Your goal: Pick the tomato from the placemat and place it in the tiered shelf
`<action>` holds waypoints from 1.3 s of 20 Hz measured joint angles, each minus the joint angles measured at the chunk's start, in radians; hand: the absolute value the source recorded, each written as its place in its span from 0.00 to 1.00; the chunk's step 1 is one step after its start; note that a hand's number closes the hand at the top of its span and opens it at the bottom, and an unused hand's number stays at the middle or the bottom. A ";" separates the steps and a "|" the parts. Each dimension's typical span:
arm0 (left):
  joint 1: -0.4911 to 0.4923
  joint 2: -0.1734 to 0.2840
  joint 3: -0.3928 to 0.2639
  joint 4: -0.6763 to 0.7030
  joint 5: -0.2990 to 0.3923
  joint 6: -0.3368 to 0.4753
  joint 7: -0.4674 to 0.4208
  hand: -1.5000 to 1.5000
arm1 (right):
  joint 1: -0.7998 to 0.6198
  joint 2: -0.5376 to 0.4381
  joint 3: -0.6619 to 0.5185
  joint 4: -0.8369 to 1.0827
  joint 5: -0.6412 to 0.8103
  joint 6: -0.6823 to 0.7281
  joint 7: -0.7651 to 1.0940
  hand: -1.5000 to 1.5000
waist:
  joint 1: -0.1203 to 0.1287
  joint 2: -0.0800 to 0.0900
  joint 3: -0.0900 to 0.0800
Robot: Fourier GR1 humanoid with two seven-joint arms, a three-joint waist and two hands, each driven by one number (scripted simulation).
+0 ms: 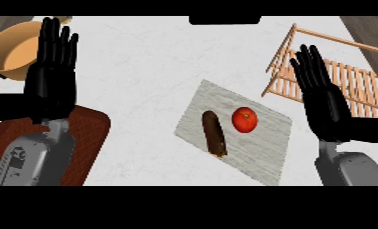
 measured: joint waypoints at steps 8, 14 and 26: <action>0.176 0.126 -0.034 0.117 -0.035 -0.114 0.091 0.50 | -0.113 -0.011 0.088 0.096 0.199 -0.136 0.124 1.00 | 0.029 0.035 -0.013; 0.278 0.184 -0.035 0.176 -0.022 -0.203 0.104 0.50 | -0.111 0.078 0.221 0.122 0.486 -0.417 0.242 0.00 | 0.024 0.021 -0.017; 0.336 0.234 0.022 0.227 0.007 -0.286 0.076 0.50 | -0.192 0.015 0.437 0.019 0.974 -0.293 0.939 0.00 | -0.006 0.015 -0.011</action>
